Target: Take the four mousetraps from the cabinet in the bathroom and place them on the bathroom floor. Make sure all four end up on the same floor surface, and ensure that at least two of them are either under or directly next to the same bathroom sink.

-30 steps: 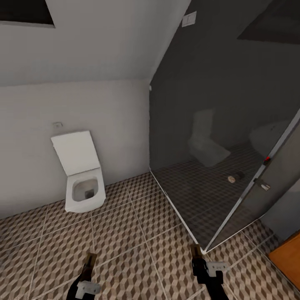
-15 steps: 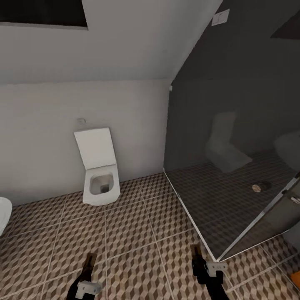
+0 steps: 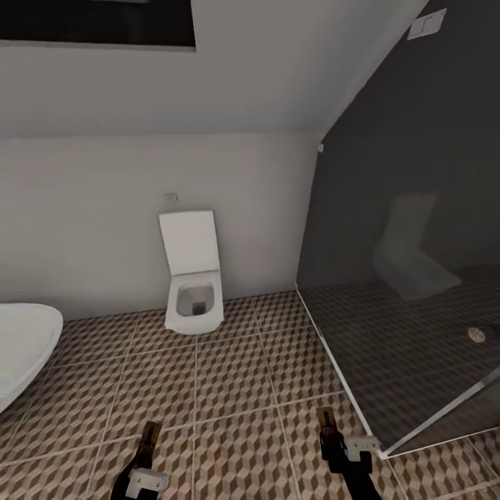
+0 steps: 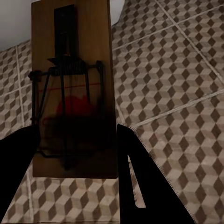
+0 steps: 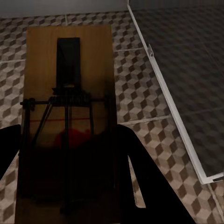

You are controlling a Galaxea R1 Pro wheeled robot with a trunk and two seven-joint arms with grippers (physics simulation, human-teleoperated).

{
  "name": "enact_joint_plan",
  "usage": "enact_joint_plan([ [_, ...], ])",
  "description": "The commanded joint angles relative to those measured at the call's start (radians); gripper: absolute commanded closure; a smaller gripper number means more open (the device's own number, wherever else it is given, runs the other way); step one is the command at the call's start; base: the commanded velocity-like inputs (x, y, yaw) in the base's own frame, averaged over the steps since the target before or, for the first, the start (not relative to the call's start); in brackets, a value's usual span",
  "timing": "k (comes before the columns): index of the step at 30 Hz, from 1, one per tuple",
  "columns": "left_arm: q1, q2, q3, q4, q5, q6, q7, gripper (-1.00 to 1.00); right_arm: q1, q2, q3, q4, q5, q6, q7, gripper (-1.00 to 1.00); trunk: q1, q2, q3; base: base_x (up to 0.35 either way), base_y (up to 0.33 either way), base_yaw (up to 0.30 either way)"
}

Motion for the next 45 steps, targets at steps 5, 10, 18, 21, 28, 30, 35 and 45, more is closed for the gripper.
enact_joint_plan([
  [5,-0.002,-0.001,-0.008,0.003,0.003,-0.004,0.004,1.0,0.0,-0.001,0.009,0.0,-0.007,-0.002,-0.003,1.0,0.001,-0.002,-0.002,0.0,0.0,0.224],
  [10,-0.002,-0.001,-0.008,0.003,0.003,-0.004,0.004,1.0,0.0,-0.002,0.009,0.0,-0.007,-0.002,-0.003,1.0,0.001,-0.002,-0.002,0.0,0.0,0.036],
  [18,-0.001,-0.001,-0.008,0.003,0.003,-0.004,0.004,1.0,0.0,-0.002,0.009,0.0,-0.008,-0.002,-0.003,1.0,0.001,-0.002,-0.002,0.0,0.0,0.124],
  [21,-0.001,-0.001,-0.008,0.003,0.003,-0.004,0.004,1.0,0.0,-0.001,0.009,0.0,-0.007,-0.002,-0.003,1.0,0.001,-0.002,-0.002,0.0,0.0,0.248],
  [28,-0.002,-0.001,-0.008,0.003,0.003,-0.004,0.004,1.0,0.0,-0.001,0.009,0.0,-0.007,-0.002,-0.003,1.0,0.001,-0.002,-0.002,0.0,0.0,0.256],
  [30,-0.002,-0.001,-0.008,0.003,0.003,-0.004,0.004,1.0,0.0,-0.002,0.009,0.0,-0.008,-0.002,-0.003,1.0,0.001,-0.002,-0.002,0.0,0.0,0.258],
  [35,-0.002,-0.001,-0.008,0.003,0.003,-0.004,0.004,1.0,0.0,-0.006,0.009,0.002,-0.007,-0.002,-0.001,1.0,0.001,-0.002,-0.002,0.0,0.0,0.156],
  [45,-0.001,-0.001,-0.008,0.003,0.003,-0.004,0.004,1.0,0.0,-0.013,0.009,0.005,-0.007,-0.002,-0.001,1.0,0.001,-0.002,-0.002,0.0,0.0,0.009],
])
